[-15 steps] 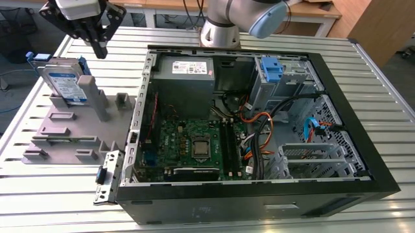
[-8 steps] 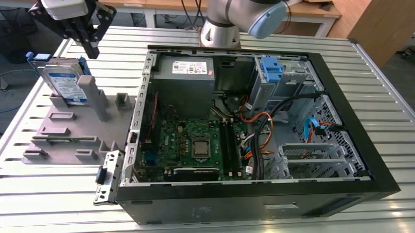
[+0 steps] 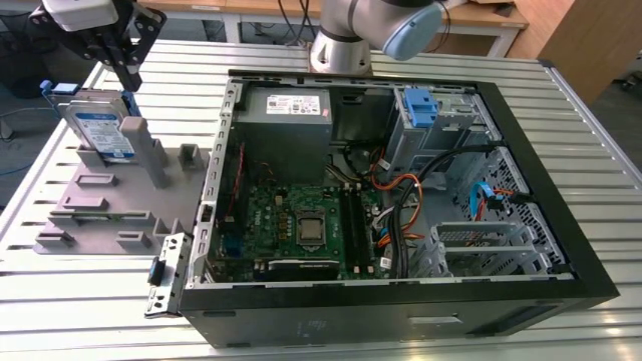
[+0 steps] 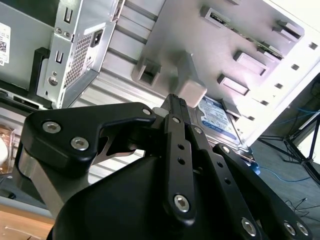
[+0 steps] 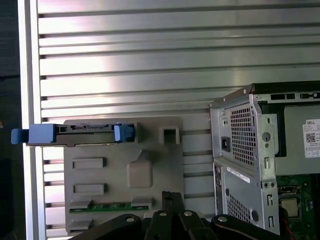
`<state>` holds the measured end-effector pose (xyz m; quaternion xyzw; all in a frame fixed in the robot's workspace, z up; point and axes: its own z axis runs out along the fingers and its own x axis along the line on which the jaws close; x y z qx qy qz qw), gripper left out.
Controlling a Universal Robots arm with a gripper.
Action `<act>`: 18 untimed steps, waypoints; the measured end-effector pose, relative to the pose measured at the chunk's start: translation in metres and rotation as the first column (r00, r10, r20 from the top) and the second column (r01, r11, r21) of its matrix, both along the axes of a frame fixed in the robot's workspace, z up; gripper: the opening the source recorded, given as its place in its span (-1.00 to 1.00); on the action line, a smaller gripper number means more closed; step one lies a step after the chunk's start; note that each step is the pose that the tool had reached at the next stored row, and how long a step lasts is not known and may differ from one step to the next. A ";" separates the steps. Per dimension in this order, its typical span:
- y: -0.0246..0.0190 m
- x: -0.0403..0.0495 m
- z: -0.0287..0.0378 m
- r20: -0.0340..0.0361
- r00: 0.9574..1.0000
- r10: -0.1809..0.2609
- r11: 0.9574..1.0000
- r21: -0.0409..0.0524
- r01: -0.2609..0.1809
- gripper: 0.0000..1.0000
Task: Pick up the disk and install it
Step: 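Reach for the disk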
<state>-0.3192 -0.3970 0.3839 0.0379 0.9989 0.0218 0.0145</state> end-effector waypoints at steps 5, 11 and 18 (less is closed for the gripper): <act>0.0001 -0.0085 -0.0007 0.000 1.000 0.000 1.000 0.000 0.000 -0.79; 0.0003 -0.0180 -0.0015 0.000 1.000 0.000 1.000 0.000 0.000 -0.79; 0.0005 -0.0273 -0.0022 0.000 1.000 0.000 1.000 0.000 0.000 -0.79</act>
